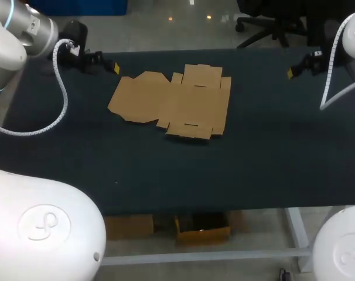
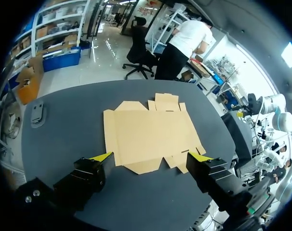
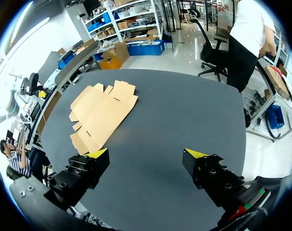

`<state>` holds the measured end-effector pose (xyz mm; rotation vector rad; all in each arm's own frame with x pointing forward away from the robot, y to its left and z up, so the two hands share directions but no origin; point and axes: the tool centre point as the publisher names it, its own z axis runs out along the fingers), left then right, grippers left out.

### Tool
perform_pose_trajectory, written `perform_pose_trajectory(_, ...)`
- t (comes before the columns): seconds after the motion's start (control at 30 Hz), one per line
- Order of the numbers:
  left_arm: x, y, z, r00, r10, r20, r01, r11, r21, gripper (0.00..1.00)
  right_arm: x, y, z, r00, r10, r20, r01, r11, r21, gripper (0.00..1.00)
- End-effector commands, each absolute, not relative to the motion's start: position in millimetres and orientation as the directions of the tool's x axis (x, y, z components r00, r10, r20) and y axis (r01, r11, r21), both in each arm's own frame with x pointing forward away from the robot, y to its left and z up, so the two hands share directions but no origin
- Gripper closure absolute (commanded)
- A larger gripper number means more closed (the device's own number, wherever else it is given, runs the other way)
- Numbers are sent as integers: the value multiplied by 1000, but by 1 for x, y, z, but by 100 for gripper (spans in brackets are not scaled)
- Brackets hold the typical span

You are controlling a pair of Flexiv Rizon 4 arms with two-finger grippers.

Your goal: Assemble the packaging by folding the flat box into shape, placing the metal phone stand inside, and closing the box properly

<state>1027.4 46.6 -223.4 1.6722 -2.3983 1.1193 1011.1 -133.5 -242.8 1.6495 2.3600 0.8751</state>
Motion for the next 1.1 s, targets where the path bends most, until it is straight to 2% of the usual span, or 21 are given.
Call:
perform_pose_trajectory(0.03,1030,46,-222,-428,-816,390,-835,190,-517,0,1010,-134,-242,-394,893,217,818,234,525,0)
perform_pose_trajectory(0.53,1052,66,-260,-278,-821,499,-937,118,-328,0,1008,-132,-275,-295,896,331,938,207,277,0)
perform_pose_trajectory(0.9,1060,76,-292,-172,-747,643,-984,93,-154,0,999,-130,-294,-232,896,378,968,173,183,0)
perform_pose_trajectory(1.1,1056,73,-305,-163,-740,653,-986,109,-124,0,991,-126,-298,-204,897,393,976,154,157,0)
